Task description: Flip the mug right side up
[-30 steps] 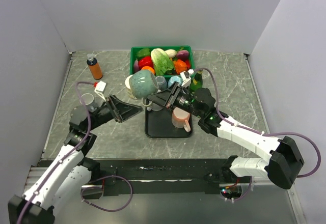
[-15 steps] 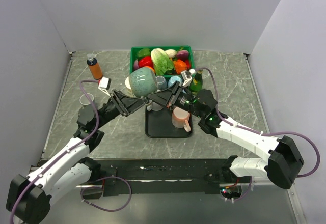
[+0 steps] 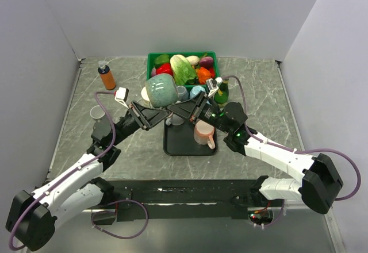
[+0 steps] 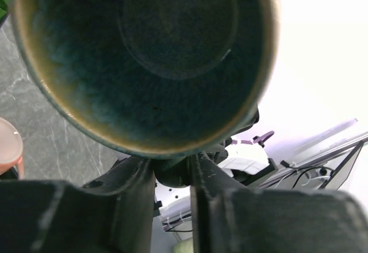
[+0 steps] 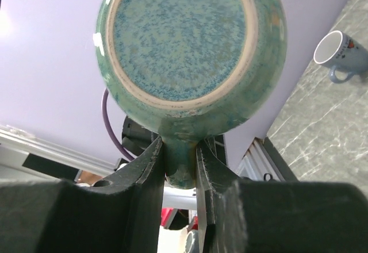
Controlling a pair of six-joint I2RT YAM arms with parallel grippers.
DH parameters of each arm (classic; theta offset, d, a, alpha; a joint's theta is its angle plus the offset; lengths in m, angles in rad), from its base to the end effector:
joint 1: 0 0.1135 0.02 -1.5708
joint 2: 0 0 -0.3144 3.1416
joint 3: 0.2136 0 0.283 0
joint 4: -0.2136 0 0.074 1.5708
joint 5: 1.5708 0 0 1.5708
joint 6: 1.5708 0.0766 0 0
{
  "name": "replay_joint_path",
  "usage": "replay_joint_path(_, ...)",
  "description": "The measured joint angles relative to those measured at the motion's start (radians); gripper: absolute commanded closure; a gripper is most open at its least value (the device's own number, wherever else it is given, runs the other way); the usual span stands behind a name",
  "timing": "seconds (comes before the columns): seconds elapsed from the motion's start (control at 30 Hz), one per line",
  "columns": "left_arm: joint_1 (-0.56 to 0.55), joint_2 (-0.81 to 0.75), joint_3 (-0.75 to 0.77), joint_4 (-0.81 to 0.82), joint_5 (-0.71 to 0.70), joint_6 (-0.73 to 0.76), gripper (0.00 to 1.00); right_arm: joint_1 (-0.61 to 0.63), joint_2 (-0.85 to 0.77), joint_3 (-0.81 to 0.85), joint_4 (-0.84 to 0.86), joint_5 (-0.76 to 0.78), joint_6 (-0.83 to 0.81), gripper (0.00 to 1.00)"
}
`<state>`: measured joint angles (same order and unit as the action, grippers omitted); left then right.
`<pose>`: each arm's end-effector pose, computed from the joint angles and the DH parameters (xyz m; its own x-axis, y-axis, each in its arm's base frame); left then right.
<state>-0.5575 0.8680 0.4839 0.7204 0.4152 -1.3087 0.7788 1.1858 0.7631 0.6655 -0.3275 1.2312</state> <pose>0.1803 -0.1488 0.3529 -0.7071 -0.6006 -0.3732 0.4796 -0.0196 -0.8773 0.2112 0.2430 0.3814 -0.7797 0.4849 -0.3963 -0.4569 -0.0078 0.8895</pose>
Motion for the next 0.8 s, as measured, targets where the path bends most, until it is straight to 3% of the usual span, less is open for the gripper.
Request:
replay_joint_path(0.13,-0.007,0.000,0.006,0.000,-0.013,-0.011,0.99,-0.001,0.000,-0.003,0.024,-0.003,-0.009,1.00)
replay_joint_path(0.5,-0.018,-0.026,0.019,-0.079,-0.038,0.047,0.99,-0.003,0.000,-0.005,0.006,-0.010,-0.039,0.99)
replay_joint_path(0.6,-0.020,-0.036,0.039,-0.147,-0.042,0.078,0.99,-0.003,-0.002,-0.004,-0.012,-0.008,-0.054,0.76)
replay_joint_path(0.63,-0.021,-0.040,0.050,-0.174,-0.045,0.090,0.99,-0.003,-0.005,-0.004,-0.020,-0.007,-0.060,0.64)
replay_joint_path(0.73,-0.027,-0.056,0.074,-0.249,-0.061,0.132,0.99,-0.004,-0.011,0.001,-0.045,-0.010,-0.069,0.50)
replay_joint_path(0.8,-0.030,-0.070,0.089,-0.305,-0.070,0.168,0.99,-0.003,-0.012,0.002,-0.047,-0.014,-0.071,0.47)
